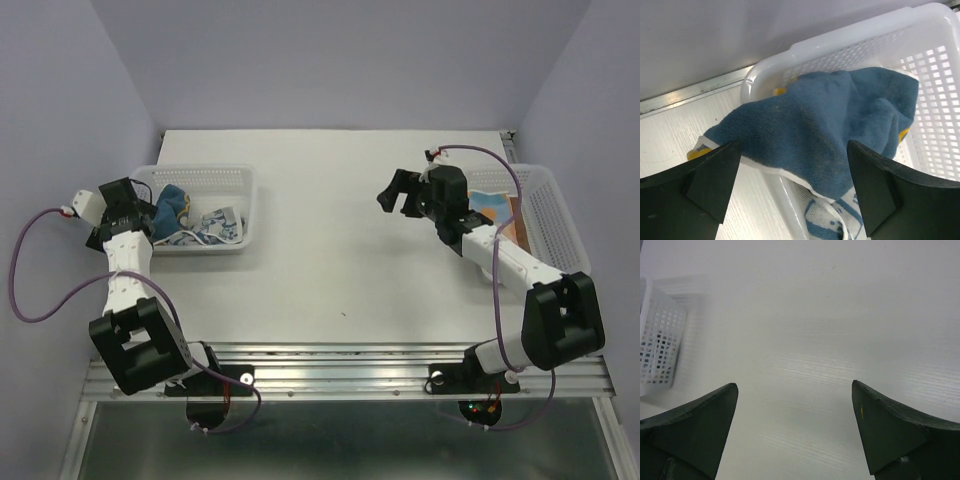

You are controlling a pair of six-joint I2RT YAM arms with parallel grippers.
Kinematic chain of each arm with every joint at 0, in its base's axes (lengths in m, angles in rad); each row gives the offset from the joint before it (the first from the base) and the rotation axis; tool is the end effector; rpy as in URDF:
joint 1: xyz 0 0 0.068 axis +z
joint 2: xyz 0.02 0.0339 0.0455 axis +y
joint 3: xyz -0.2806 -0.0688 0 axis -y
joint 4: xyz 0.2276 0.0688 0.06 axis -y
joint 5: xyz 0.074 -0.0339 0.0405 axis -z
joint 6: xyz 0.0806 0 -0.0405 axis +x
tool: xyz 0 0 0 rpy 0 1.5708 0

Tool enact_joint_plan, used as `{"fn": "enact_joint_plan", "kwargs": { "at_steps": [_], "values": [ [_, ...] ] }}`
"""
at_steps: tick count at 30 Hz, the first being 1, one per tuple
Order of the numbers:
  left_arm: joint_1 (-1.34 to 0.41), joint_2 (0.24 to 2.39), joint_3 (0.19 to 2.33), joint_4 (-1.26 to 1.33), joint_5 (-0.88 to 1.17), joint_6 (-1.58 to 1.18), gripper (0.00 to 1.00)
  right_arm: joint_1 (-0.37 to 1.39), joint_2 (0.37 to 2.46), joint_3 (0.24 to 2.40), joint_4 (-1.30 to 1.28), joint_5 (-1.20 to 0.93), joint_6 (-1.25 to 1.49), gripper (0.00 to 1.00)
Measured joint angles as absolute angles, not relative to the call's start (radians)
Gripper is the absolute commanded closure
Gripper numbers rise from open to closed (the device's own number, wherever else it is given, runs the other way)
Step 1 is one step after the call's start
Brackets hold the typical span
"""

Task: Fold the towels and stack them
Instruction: Grab crumpled towel

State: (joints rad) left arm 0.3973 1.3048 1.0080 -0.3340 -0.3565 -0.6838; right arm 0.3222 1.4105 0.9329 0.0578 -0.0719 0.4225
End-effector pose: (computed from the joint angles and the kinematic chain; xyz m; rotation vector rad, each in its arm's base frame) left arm 0.2678 0.1429 0.2869 -1.2788 1.7473 0.2281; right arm 0.3263 0.1150 0.2762 0.0545 2.0312 0.5475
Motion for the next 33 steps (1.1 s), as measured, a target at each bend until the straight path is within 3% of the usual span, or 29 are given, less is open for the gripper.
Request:
{"fn": "enact_joint_plan", "kwargs": {
  "at_steps": [10, 16, 22, 28, 31, 33],
  "values": [
    [0.414, 1.409, 1.008, -0.291, -0.329, -0.651, 0.01, 0.322, 1.411, 0.925, 0.052, -0.050, 0.418, 0.00],
    [0.414, 1.451, 1.024, -0.257, -0.274, -0.632, 0.23, 0.322, 1.421, 0.914, 0.048, -0.044, 0.418, 0.00],
    [0.414, 1.447, 1.024, -0.256, -0.259, -0.626, 0.26, 0.322, 1.441, 0.914, 0.050, -0.044, 0.418, 0.00],
    [0.414, 1.386, 1.024, -0.280, -0.251, -0.624, 0.65, 0.322, 1.454, 0.914, 0.052, -0.052, 0.419, 0.00],
    [0.414, 1.354, 1.024, -0.282, -0.248, -0.622, 0.80, 0.322, 1.457, 0.914, 0.052, -0.053, 0.419, 0.00],
    [0.414, 1.347, 1.024, -0.282, -0.246, -0.621, 1.00, 0.322, 1.458, 0.914, 0.052, -0.054, 0.419, 0.00]
  ]
}}
